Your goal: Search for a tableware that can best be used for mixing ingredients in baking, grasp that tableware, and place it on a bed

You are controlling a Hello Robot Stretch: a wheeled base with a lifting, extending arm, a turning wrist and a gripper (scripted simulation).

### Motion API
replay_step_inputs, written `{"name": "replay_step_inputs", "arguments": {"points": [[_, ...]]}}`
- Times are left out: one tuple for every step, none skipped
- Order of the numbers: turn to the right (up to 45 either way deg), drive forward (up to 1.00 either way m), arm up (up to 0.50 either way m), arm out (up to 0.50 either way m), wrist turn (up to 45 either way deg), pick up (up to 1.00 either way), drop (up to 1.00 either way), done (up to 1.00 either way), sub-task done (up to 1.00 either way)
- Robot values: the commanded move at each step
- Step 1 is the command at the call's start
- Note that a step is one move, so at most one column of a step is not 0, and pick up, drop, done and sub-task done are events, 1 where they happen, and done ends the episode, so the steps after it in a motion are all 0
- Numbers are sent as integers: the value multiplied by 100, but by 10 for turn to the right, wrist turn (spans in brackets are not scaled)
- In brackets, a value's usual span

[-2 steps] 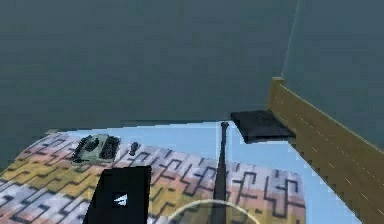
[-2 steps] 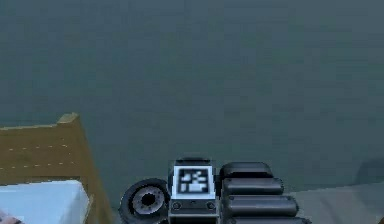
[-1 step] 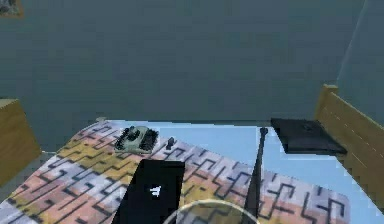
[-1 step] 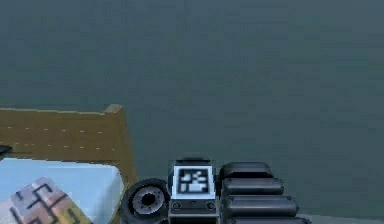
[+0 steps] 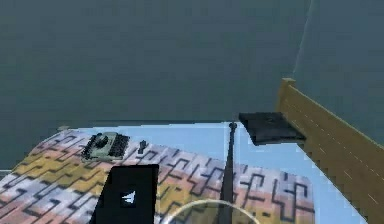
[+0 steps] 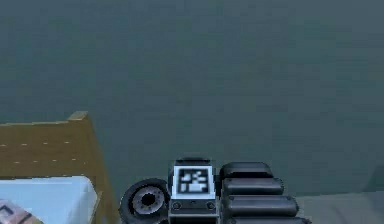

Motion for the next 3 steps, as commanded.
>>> {"name": "replay_step_inputs", "arguments": {"points": [[450, 0, 0, 0, 0, 0, 0, 0, 0], [330, 0, 0, 0, 0, 0, 0, 0, 0], [0, 15, 0, 0, 0, 0, 0, 0, 0]]}}
